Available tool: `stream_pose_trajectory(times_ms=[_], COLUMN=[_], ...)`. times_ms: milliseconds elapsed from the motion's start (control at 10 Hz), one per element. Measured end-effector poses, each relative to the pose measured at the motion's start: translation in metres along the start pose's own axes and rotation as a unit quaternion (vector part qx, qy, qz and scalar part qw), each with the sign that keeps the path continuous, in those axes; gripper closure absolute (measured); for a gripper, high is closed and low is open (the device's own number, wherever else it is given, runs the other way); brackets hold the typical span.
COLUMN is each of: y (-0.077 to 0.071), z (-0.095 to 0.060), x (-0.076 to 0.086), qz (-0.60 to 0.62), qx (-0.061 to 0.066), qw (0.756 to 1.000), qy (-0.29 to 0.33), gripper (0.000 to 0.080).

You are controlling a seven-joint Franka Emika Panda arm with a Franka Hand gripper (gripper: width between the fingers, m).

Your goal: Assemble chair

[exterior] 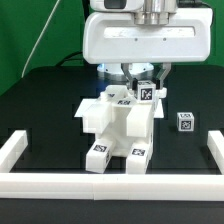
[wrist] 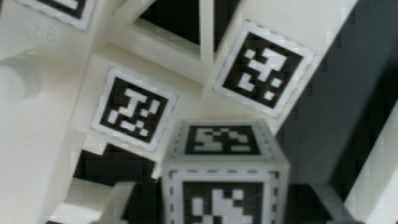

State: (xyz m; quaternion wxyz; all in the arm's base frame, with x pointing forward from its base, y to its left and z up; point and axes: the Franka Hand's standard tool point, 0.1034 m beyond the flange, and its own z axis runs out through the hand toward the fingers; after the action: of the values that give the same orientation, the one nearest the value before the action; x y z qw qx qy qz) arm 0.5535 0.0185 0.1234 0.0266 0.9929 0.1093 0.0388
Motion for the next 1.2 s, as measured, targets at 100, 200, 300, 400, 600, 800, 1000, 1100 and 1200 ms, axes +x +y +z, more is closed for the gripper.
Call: stream_pose_trajectory(times_ms=[100, 200, 300, 400, 600, 800, 1000, 1100, 1200], y=[0.0000, 0.0000, -0.0001, -0.0001, -0.0001, -0.0001, -0.0001, -0.0001, -0.0001], z=[-0.0001, -0.0001, 0.0001, 0.0001, 0.0001, 0.0001, 0.0001, 0.0001, 0.0003], x=[0.0000, 0.0000, -0.0001, -0.0001, -0.0001, -0.0001, -0.0001, -0.0001, -0.0028], qz=[0.000, 0.000, 0.000, 0.000, 0.000, 0.000, 0.000, 0.000, 0.006], qx=[0.000, 0.000, 0.000, 0.000, 0.000, 0.000, 0.000, 0.000, 0.006], qw=[1.000, 1.000, 1.000, 1.000, 1.000, 1.000, 1.000, 1.000, 1.000], qy=[0.000, 0.000, 0.000, 0.000, 0.000, 0.000, 0.000, 0.000, -0.009], gripper=[0.0518, 0.0518, 0.0518, 0.0323, 0.0172, 0.0153, 0.0151, 0.0151, 0.0151])
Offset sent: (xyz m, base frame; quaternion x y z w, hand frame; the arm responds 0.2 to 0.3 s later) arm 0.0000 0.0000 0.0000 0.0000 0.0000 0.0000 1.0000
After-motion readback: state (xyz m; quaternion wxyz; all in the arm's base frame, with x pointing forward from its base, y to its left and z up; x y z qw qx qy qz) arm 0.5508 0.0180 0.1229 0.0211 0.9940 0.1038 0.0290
